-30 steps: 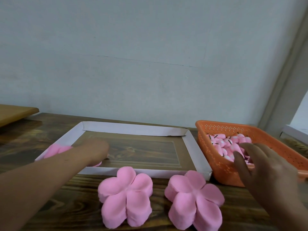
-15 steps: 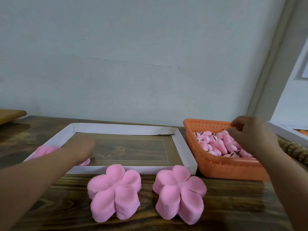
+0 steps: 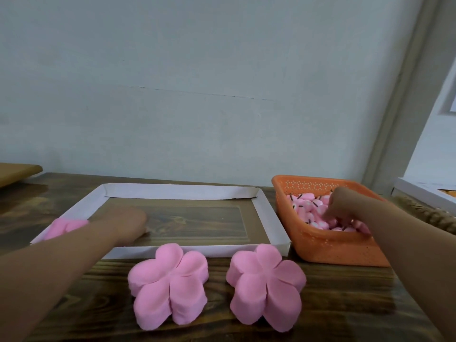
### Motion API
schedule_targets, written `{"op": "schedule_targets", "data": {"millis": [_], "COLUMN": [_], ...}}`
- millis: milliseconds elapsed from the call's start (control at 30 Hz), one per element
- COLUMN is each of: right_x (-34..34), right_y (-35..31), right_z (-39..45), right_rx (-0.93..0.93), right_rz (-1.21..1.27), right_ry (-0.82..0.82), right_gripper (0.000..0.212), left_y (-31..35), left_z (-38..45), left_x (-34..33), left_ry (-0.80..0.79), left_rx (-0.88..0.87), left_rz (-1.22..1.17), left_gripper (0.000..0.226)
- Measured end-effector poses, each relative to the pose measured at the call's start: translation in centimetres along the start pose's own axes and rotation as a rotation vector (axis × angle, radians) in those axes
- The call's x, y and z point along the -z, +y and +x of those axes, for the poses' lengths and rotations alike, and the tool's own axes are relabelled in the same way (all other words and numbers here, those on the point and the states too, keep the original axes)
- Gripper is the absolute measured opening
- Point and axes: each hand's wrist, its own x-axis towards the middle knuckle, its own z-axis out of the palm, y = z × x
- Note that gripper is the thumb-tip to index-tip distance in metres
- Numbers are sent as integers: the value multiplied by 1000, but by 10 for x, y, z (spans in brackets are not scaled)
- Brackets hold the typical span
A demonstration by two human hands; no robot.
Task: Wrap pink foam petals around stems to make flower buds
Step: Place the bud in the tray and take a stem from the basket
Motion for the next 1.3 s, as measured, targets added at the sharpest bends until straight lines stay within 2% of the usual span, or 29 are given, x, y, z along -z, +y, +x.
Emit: {"op": "schedule_targets", "data": {"millis": [167, 267, 333, 533, 867, 1100, 1300], "right_x": [-10, -16, -20, -26, -29, -31, -25], "right_y": [1, 6, 9, 13, 13, 16, 13], "right_z": [16, 25, 30, 42, 45, 48, 40], "right_rx": [10, 35, 47, 41, 9, -11, -25], "right_rz": [15, 28, 48, 10, 63, 68, 26], "right_ry": [114, 167, 181, 185, 210, 195, 180], "right_gripper": [10, 8, 6, 13, 15, 22, 14], "left_y": [5, 10, 13, 7, 18, 21, 25], "left_z": [-2, 2, 5, 9, 11, 10, 3], "left_x": [1, -3, -7, -9, 0, 4, 11], "left_ry": [18, 80, 81, -24, -74, -83, -36], "left_rx": [-12, -70, -116, -197, -276, -266, -216], "left_rz": [-44, -101, -106, -164, -174, -197, -308], "left_gripper": [28, 22, 26, 37, 47, 44, 37]}}
